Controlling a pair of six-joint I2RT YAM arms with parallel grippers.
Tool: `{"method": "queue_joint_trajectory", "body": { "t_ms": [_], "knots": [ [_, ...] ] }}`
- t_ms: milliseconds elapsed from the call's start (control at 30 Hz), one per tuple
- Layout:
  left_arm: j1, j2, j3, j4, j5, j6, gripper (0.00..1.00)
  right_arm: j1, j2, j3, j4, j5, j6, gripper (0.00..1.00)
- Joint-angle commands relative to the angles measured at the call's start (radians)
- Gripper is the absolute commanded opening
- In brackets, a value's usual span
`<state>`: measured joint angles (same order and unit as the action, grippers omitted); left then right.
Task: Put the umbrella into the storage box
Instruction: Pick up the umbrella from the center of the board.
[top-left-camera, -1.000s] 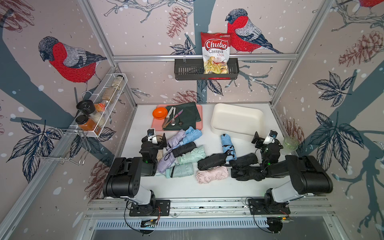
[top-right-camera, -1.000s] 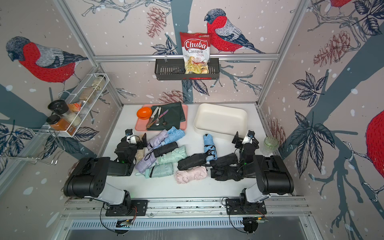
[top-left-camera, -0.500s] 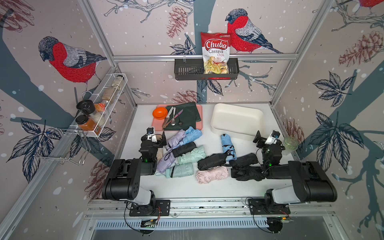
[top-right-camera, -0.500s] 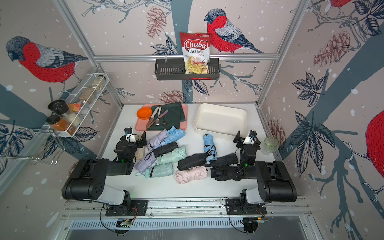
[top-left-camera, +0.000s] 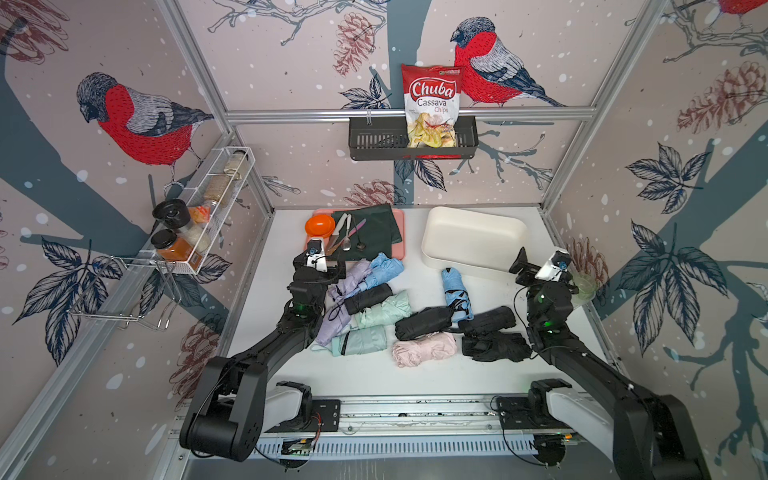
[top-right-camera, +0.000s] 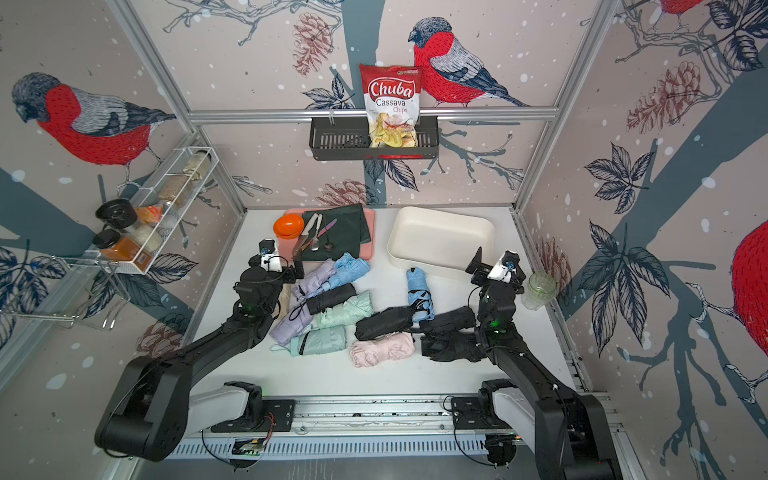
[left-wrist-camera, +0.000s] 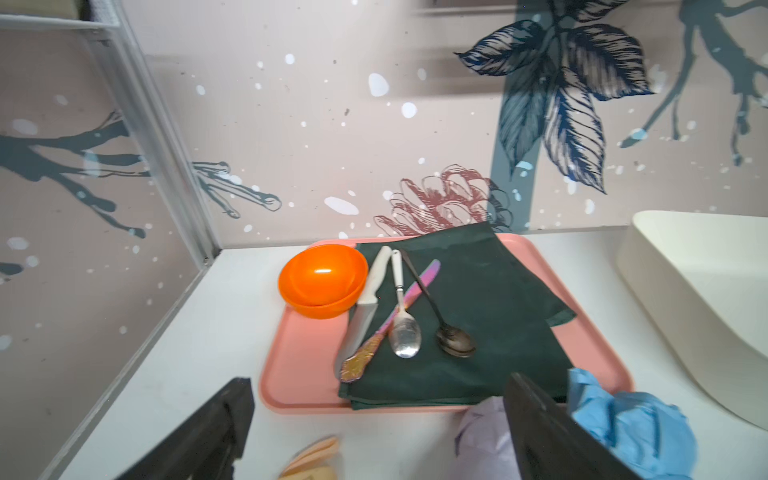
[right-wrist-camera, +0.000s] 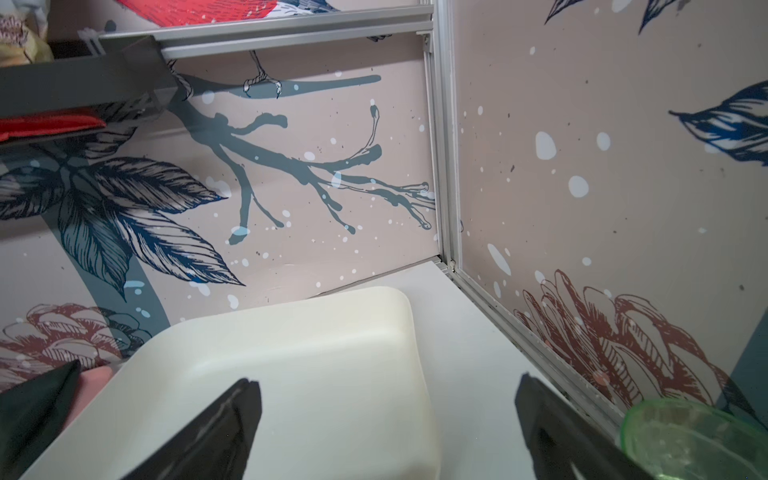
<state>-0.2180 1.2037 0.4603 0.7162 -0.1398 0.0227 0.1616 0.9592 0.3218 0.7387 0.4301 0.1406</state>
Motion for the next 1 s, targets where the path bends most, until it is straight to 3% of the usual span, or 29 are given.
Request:
{"method": "queue_joint_trajectory", "body": {
  "t_ms": [0,100,167,400,700,967],
  "knots": [
    [-0.029,-0.016,0.07,-0.166,0.137,-0.014,0.97,0.003,-0.064,0.055,-0.298,0.099,0.142,1.0],
    [-0.056,0.018,0.165,-0.302,0.316,0.007,0.97,0.005,-0.096,0.124,-0.472,0.095,0.207,1.0],
    [-0.103,0.057,0.229,-0.394,0.376,0.053,0.97,0.007,-0.094,0.182,-0.606,0.108,0.266,1.0],
    [-0.314,0.254,0.447,-0.679,0.422,0.203,0.97,0.01,-0.063,0.344,-1.017,0.14,0.461,1.0],
    [-0.511,0.436,0.611,-0.961,0.434,0.282,0.97,0.015,-0.051,0.367,-1.047,0.121,0.479,1.0],
    [-0.615,0.427,0.599,-1.027,0.334,0.236,0.97,0.019,-0.006,0.373,-1.034,0.119,0.474,1.0]
  ]
}}
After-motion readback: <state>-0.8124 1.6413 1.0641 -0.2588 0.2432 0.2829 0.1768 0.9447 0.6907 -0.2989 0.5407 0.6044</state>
